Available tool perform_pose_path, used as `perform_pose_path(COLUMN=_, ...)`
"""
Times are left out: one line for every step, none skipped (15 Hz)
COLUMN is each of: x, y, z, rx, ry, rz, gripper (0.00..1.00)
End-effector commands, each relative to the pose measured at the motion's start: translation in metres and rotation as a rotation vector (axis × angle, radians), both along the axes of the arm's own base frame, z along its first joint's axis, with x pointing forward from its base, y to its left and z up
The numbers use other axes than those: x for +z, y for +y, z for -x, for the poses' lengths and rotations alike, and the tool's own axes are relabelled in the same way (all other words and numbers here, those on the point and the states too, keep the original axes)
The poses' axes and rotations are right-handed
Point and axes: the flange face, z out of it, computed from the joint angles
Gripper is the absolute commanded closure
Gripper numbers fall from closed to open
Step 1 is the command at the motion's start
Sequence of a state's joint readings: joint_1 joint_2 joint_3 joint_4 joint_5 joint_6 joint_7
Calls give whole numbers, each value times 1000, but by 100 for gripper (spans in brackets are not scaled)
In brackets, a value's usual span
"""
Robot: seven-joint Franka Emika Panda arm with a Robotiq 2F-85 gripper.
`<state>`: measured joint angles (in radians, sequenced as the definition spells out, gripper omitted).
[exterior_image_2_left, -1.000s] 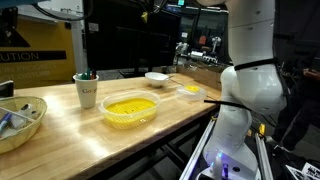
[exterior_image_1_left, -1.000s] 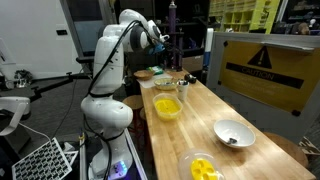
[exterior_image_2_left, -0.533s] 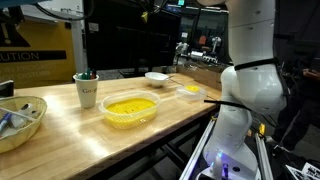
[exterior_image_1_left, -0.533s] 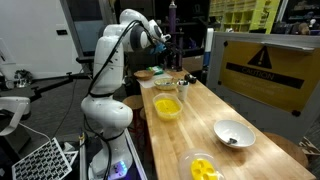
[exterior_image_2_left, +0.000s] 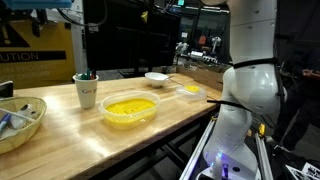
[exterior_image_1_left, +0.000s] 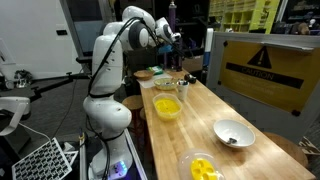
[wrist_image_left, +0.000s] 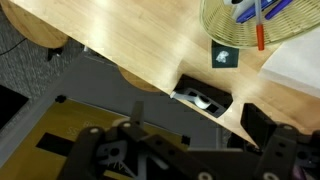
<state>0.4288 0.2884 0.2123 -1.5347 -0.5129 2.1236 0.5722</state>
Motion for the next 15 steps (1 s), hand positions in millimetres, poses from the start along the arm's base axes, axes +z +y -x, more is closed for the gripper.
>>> perform_pose_path(x=3, y=-24, z=10, rx=-88, ry=-24, rz=-67, gripper=0)
perform_pose_path(x=2, y=-29, z=11, rx=-114, ry=-30, rz=-83, gripper=0)
perform_pose_path(x=0, y=-32, z=13, rx=-139, ry=-33, rz=-101, gripper=0)
perform_pose_path(x=-3, y=-35, z=17, rx=-160, ry=-30, rz=-123, gripper=0)
perform_pose_path(x=-6, y=-37, z=20, rx=-182, ry=-31, rz=-146, gripper=0)
perform_pose_path(x=-9, y=-40, z=24, rx=-200, ry=-29, rz=-166, gripper=0)
perform_pose_path(x=-12, y=-44, z=28, rx=-215, ry=-33, rz=-190, gripper=0)
perform_pose_path(x=-14, y=-48, z=32, rx=-229, ry=-34, rz=-211, gripper=0)
perform_pose_path(x=-17, y=-55, z=36, rx=-243, ry=-39, rz=-235, gripper=0)
perform_pose_path(x=-19, y=-62, z=39, rx=-256, ry=-42, rz=-257, gripper=0)
perform_pose_path(x=-22, y=-70, z=43, rx=-267, ry=-46, rz=-279, gripper=0)
perform_pose_path(x=-24, y=-78, z=46, rx=-281, ry=-51, rz=-298, gripper=0)
perform_pose_path(x=-27, y=-87, z=50, rx=-292, ry=-55, rz=-316, gripper=0)
perform_pose_path(x=-31, y=-97, z=54, rx=-304, ry=-59, rz=-328, gripper=0)
perform_pose_path(x=-33, y=-105, z=57, rx=-312, ry=-63, rz=-339, gripper=0)
